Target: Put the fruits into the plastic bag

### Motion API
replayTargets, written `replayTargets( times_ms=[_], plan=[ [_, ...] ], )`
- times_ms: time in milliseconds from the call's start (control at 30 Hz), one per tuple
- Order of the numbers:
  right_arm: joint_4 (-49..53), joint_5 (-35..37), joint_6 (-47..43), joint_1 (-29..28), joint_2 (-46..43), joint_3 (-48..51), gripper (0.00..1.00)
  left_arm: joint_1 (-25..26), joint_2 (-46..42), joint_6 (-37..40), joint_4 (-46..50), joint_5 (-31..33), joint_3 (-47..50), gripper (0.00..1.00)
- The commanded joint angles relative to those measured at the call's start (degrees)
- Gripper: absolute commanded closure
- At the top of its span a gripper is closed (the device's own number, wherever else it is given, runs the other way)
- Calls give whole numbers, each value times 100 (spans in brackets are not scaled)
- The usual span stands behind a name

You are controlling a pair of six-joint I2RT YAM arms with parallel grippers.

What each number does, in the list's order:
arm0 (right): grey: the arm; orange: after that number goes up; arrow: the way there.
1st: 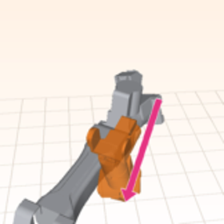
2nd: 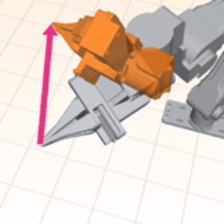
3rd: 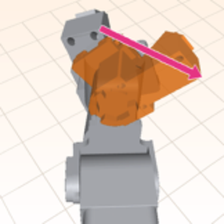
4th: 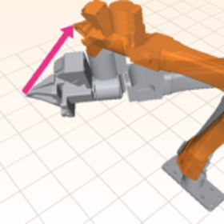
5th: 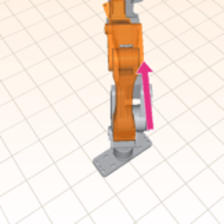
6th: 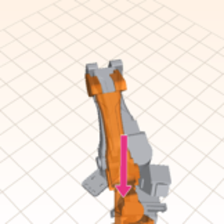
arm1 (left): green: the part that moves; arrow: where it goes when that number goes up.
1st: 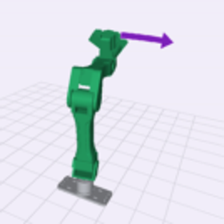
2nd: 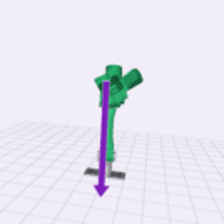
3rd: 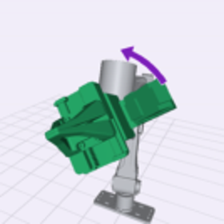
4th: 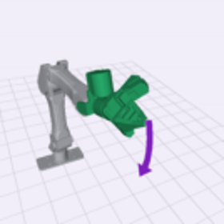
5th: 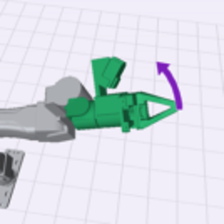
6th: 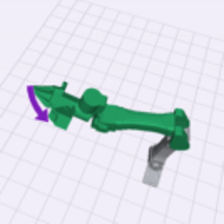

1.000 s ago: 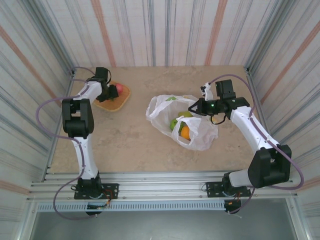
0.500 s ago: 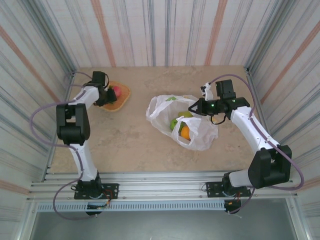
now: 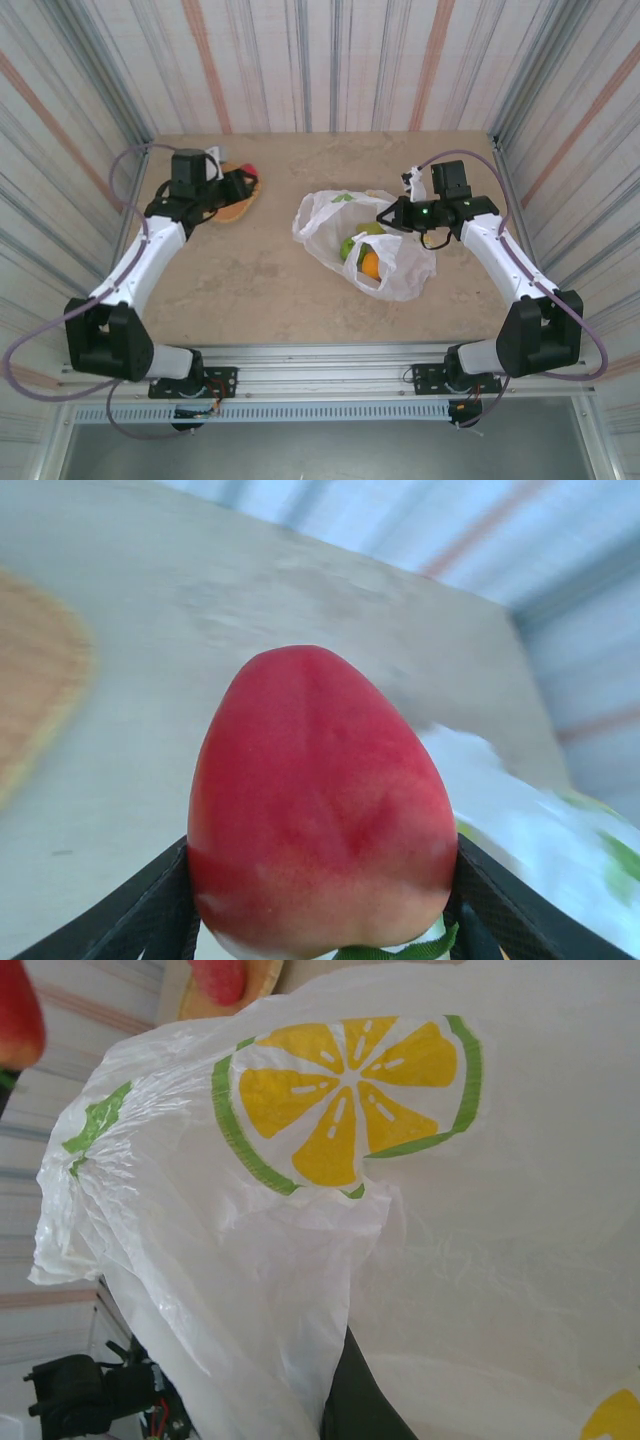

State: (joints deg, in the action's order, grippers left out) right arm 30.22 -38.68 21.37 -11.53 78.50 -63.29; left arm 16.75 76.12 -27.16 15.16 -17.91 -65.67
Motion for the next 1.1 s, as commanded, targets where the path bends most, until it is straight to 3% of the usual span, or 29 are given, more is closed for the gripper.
replayTargets(
  times_ms=[0,167,333,700,900,1067],
  plan=[
    [-161,-35,181,22,-54,51,100,690,-176,234,-150,-297,-63,42],
    [-178,23,214,28,-82,76,100,2018,-7,954,-203,-137,-335,42],
    [-235,5,285,28,-74,63,100,2699,364,1440,-155,-11,-571,42],
    [-197,-19,277,60,-76,25,100,2894,1186,1898,66,115,-732,42],
    [-344,-282,442,176,-9,53,100,3173,1587,2241,214,668,-801,42],
    [-424,-280,523,186,16,77,100,3260,2050,1751,114,1231,-955,42]
  ],
)
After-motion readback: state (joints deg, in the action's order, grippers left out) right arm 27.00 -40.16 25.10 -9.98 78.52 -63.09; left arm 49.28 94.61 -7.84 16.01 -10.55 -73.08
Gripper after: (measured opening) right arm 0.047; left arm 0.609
